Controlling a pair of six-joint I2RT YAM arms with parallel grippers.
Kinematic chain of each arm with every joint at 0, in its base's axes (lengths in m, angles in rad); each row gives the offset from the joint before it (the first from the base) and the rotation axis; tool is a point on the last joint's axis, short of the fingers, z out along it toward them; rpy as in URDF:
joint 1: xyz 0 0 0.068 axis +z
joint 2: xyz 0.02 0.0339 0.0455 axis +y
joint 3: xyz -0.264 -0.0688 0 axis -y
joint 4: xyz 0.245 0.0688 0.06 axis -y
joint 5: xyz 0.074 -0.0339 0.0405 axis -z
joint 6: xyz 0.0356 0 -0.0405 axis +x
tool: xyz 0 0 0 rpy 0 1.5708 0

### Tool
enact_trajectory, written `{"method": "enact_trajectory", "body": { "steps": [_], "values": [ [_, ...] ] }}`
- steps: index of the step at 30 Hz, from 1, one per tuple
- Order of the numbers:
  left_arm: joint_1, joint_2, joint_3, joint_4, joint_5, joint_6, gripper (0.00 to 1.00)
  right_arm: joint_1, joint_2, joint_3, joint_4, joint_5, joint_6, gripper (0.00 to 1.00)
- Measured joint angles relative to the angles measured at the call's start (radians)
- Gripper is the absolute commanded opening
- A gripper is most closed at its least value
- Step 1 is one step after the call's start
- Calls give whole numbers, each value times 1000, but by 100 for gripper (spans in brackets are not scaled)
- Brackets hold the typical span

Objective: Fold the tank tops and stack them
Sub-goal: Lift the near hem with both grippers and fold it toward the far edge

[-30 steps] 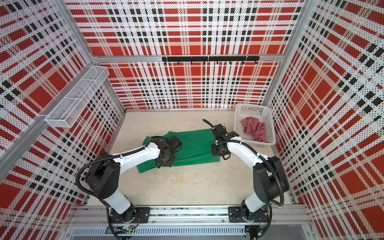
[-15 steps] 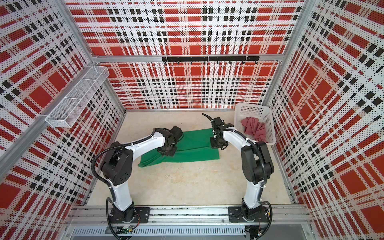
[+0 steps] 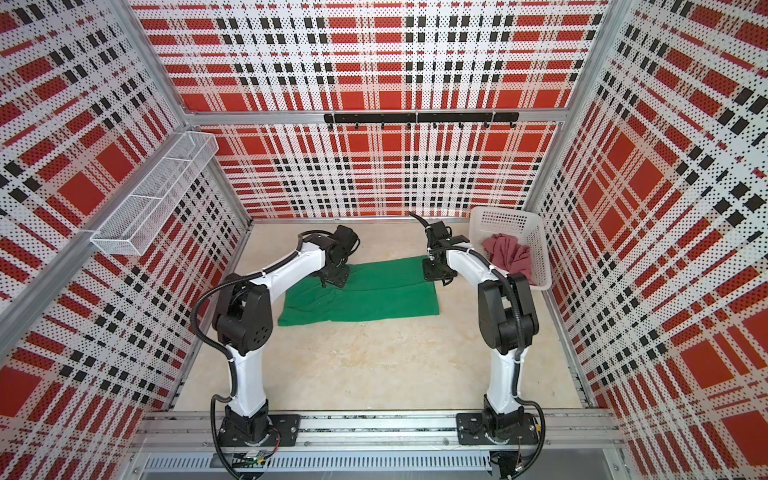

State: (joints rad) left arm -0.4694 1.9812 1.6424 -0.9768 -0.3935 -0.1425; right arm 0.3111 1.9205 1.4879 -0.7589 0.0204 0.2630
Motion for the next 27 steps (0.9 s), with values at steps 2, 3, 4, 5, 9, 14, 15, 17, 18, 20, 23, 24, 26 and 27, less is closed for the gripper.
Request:
{"method": "enact_trajectory", "body": {
  "steps": [2, 3, 4, 5, 9, 14, 15, 17, 18, 20, 23, 24, 26, 27],
  "values": [
    [-9, -83, -101, 78, 53, -51, 66, 7, -58, -85, 39, -43, 23, 33],
    [-13, -115, -149, 116, 80, -74, 65, 13, -73, -111, 53, -56, 33, 31],
    [-21, -150, -216, 174, 117, -108, 64, 24, -80, -137, 70, -74, 45, 30],
    [-28, -174, -274, 229, 156, -144, 63, 37, -80, -156, 90, -90, 59, 29],
    [-42, -183, -445, 403, 253, -241, 63, 76, -65, -232, 175, -129, 108, 24],
    [-11, -187, -589, 520, 293, -305, 63, 77, -62, -313, 240, -75, 151, 22],
    [-4, -203, -603, 541, 304, -312, 64, 74, -62, -332, 251, -61, 158, 22],
    [6, -235, -644, 565, 312, -325, 64, 71, -79, -361, 281, -47, 169, 22],
    [10, -252, -669, 571, 318, -329, 64, 72, -91, -383, 296, -39, 175, 22],
    [12, -286, -714, 589, 331, -341, 63, 72, -126, -439, 323, -31, 189, 22],
    [7, -357, -794, 605, 354, -370, 64, 77, -210, -541, 336, -25, 215, 23],
    [2, -385, -823, 607, 363, -381, 64, 80, -243, -577, 332, -24, 226, 23],
    [-10, -442, -876, 602, 372, -406, 64, 87, -306, -639, 317, -25, 245, 24],
    [-18, -473, -902, 593, 375, -417, 64, 91, -341, -671, 304, -27, 257, 25]
  ]
}}
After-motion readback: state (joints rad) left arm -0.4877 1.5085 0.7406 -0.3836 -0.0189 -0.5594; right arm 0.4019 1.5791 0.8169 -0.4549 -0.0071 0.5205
